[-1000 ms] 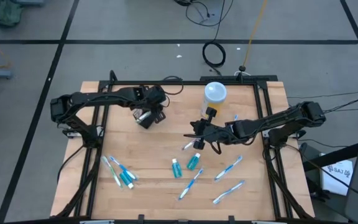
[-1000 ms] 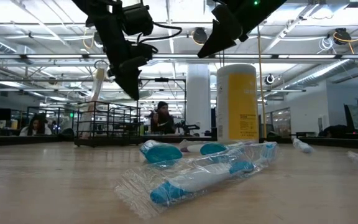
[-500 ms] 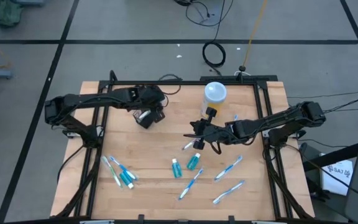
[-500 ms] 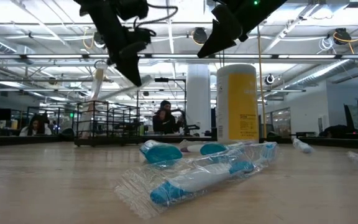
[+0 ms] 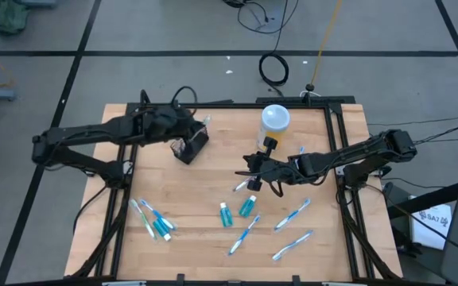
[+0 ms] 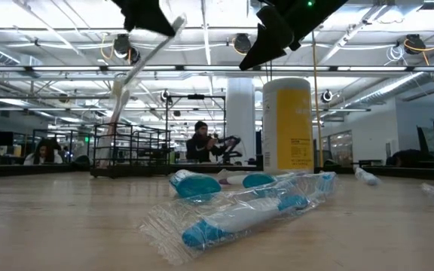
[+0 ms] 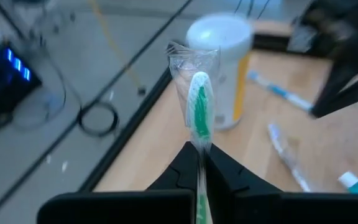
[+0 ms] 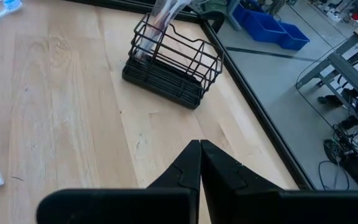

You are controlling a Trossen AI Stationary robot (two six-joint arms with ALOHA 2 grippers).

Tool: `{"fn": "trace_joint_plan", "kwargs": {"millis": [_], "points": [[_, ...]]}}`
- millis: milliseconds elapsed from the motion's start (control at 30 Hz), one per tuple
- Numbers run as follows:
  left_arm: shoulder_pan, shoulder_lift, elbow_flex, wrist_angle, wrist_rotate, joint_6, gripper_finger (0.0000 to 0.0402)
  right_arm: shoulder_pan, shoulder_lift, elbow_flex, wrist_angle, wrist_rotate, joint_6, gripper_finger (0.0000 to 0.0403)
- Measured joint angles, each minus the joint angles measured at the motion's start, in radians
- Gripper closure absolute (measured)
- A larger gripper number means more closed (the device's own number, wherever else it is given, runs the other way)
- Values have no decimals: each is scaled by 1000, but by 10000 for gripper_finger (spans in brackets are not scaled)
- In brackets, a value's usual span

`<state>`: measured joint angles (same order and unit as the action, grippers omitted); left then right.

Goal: Pick & Place toothbrushing station
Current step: Put the top right green toothbrush into the black wire organizer

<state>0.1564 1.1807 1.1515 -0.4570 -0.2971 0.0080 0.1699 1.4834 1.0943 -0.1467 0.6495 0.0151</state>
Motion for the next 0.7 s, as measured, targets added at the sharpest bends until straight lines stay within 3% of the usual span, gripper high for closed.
{"fn": "trace_joint_plan", "kwargs": {"millis": [133, 267, 533, 700], "points": [[-74, -30, -50, 71, -91, 36, 394, 2, 0, 0, 0, 0, 0, 399], [-132, -88, -212, 229, -205, 47, 397, 3, 0, 0, 0, 0, 18, 399], [-202, -170, -645, 899, -374, 157, 397, 2, 0, 0, 8, 0, 27, 399], [-246, -170, -821, 1222, -445, 220, 393, 2, 0, 0, 8, 0, 26, 399]]}}
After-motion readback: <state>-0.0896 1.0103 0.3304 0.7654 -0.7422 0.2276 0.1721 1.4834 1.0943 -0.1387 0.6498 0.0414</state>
